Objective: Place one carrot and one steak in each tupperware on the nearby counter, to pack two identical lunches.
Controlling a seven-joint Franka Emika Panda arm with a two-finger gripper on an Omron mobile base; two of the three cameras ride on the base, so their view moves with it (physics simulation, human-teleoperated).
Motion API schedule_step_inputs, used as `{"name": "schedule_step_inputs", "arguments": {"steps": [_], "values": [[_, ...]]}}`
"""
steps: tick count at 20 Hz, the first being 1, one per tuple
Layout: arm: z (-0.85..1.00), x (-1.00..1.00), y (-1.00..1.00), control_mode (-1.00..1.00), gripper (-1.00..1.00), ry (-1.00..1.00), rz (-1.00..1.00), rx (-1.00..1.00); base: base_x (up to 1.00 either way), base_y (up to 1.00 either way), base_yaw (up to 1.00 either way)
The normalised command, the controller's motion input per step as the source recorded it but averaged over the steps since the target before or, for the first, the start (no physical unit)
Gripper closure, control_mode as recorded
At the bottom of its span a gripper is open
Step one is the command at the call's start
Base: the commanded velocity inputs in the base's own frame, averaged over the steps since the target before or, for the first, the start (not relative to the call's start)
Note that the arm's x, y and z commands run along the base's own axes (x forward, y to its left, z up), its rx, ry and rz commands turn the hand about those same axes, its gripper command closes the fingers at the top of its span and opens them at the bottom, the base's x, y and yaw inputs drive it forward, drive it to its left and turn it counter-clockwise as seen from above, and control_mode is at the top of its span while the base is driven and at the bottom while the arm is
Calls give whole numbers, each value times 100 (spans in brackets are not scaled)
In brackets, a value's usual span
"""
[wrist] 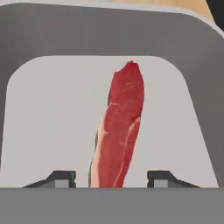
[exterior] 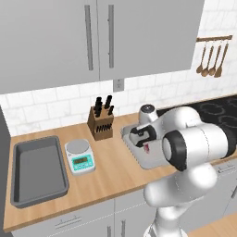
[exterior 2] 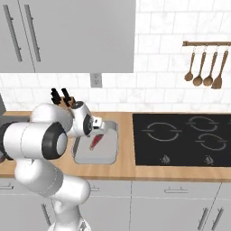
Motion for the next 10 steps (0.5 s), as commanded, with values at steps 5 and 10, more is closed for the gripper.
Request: {"name": "schedule_step_inputs", "arguments": {"steps": [5, 10], "values": [[97, -59, 0, -100, -100, -15, 0, 1, 0, 0, 0], [100, -100, 0, -100, -100, -16, 3, 0, 0, 0, 0]]}}
